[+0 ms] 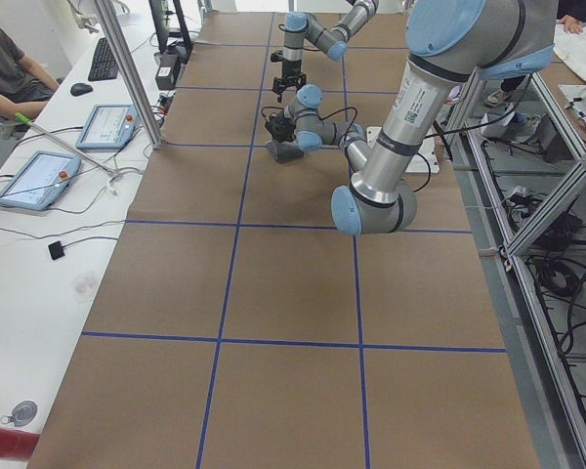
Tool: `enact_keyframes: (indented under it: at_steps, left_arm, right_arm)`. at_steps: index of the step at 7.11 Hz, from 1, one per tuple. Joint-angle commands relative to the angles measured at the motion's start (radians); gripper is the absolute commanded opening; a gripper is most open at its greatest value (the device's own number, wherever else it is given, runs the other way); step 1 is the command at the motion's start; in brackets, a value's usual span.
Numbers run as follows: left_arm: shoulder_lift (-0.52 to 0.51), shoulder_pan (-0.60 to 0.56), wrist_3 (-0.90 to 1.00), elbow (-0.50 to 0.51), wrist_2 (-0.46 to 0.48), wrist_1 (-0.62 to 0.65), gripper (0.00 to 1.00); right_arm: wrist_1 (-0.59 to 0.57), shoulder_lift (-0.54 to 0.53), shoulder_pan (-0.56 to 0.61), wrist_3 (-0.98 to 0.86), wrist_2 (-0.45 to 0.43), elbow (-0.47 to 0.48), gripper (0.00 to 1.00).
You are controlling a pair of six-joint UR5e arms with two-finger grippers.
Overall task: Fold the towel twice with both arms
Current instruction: 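Fold the lifted end away from the robot over the strip's far half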
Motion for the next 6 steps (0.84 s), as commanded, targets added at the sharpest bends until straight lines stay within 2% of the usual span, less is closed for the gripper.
enact_keyframes:
  at_steps: [1,2,3,5,6]
  left_arm:
    - [-0.083,-0.013,0.001,0.106,0.001,-0.002,0.23]
    - [-0.125,-0.018,0.004,0.152,0.001,-0.002,0.86]
    - [-0.144,-0.033,0.009,0.181,0.001,-0.003,1.00]
    - [-0.147,-0.059,0.010,0.181,-0.032,-0.005,1.00]
    - [-0.145,-0.089,0.013,0.174,-0.124,-0.003,1.00]
  right_arm:
    - [0.000,-0.002,0.000,0.000,0.000,0.001,1.00]
    - [0.000,-0.004,0.001,0.000,-0.002,0.001,1.00]
    - [0.000,-0.004,0.002,0.000,-0.003,0.001,1.00]
    - [0.000,-0.004,0.000,0.002,-0.005,0.001,1.00]
    - [0.000,0.001,-0.012,0.005,-0.011,0.001,1.00]
